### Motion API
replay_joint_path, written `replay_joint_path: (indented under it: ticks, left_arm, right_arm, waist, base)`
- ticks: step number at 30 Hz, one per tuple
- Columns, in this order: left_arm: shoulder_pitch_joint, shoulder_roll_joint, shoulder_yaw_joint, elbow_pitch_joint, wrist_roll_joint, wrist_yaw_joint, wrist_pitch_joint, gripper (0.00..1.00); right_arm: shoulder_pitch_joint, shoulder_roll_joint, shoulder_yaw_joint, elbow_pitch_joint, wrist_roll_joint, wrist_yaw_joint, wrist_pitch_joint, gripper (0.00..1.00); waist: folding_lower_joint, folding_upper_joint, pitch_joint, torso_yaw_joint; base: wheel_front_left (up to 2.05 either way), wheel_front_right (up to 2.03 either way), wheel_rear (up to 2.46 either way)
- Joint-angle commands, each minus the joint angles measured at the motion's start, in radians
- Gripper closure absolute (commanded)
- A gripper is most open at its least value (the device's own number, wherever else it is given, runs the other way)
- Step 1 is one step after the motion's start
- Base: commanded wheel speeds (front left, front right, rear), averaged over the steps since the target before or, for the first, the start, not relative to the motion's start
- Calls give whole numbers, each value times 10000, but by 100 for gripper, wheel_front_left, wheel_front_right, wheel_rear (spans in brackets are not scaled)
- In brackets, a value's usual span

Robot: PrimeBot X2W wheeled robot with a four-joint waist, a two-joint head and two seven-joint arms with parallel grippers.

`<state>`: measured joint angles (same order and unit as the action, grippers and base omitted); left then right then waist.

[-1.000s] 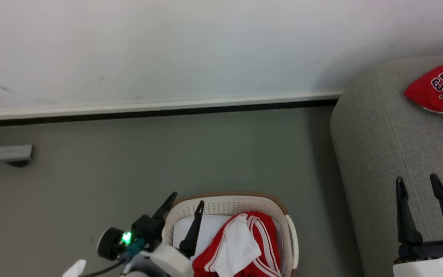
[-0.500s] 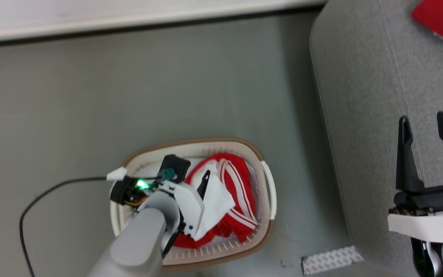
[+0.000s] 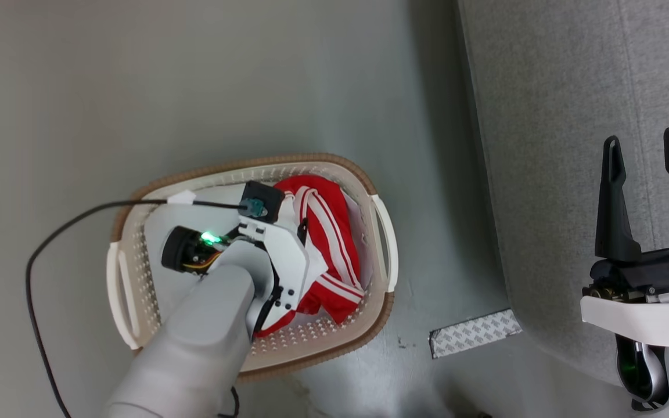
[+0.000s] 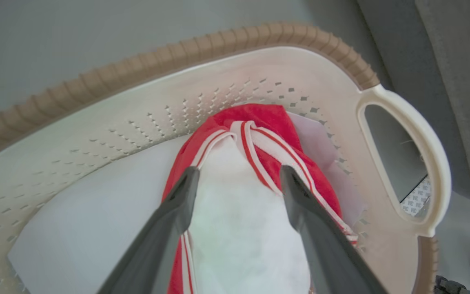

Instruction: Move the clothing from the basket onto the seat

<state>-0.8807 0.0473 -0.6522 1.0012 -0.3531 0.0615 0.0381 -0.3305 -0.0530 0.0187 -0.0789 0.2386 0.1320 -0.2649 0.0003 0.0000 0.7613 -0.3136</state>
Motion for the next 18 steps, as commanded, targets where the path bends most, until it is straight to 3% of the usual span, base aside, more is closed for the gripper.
replay_joint_path:
  ticks: [1,8,16,17,18]
  left_arm:
    - [-169,61,-72,133,-130,84,29,0]
    - [-739,61,-755,1101,-140,306,112,0]
    - [-1166,58,-1308,1630,-313,121,39,0]
    - [-1165,58,-1383,1617,-360,95,-4,64]
    - [-1136,58,-1437,1562,-456,20,-52,100]
  right_arm:
    - [-176,25,6,-49,58,-25,9,0]
    - [-267,26,85,-168,141,-25,9,0]
    - [-427,27,165,-332,51,-25,9,0]
    - [-441,27,148,-329,55,-25,7,0]
    - [-449,27,117,-321,52,-25,7,0]
  waist:
    - [-3,0,202,-31]
    - [-3,0,740,1]
    - [-3,0,1452,-62]
    - [-3,0,1480,-57]
    - [-3,0,1492,-39]
  base:
    - [0,0,0]
    - [0,0,0]
    - [0,0,0]
    - [0,0,0]
    - [0,0,0]
